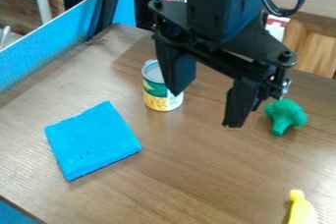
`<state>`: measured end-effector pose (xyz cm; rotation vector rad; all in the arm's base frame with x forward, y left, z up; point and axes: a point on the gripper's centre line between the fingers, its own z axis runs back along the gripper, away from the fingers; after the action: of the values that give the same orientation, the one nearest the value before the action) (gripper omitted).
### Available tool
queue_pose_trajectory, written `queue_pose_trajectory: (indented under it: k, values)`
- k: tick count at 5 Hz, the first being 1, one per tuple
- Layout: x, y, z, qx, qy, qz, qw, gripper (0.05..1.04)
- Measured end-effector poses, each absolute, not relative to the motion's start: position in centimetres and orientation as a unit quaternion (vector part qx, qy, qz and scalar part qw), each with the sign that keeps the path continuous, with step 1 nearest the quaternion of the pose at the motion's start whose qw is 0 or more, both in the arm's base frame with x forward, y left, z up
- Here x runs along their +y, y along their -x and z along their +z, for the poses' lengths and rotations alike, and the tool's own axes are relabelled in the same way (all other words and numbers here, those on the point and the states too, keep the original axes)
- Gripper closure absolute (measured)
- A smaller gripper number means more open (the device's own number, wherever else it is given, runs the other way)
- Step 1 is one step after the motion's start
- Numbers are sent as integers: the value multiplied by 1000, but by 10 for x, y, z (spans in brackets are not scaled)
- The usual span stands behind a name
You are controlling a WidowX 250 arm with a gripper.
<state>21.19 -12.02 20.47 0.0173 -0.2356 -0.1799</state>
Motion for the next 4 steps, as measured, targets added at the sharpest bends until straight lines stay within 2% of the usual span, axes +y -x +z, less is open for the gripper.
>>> queue_pose_trajectory:
  k: [1,2,4]
  values:
    - [-120,-210,197,-106,-11,-93,990,83]
    - [-73,-221,170,-92,0,-33,995,83]
    - [10,-231,132,-125,-3,49,991,83]
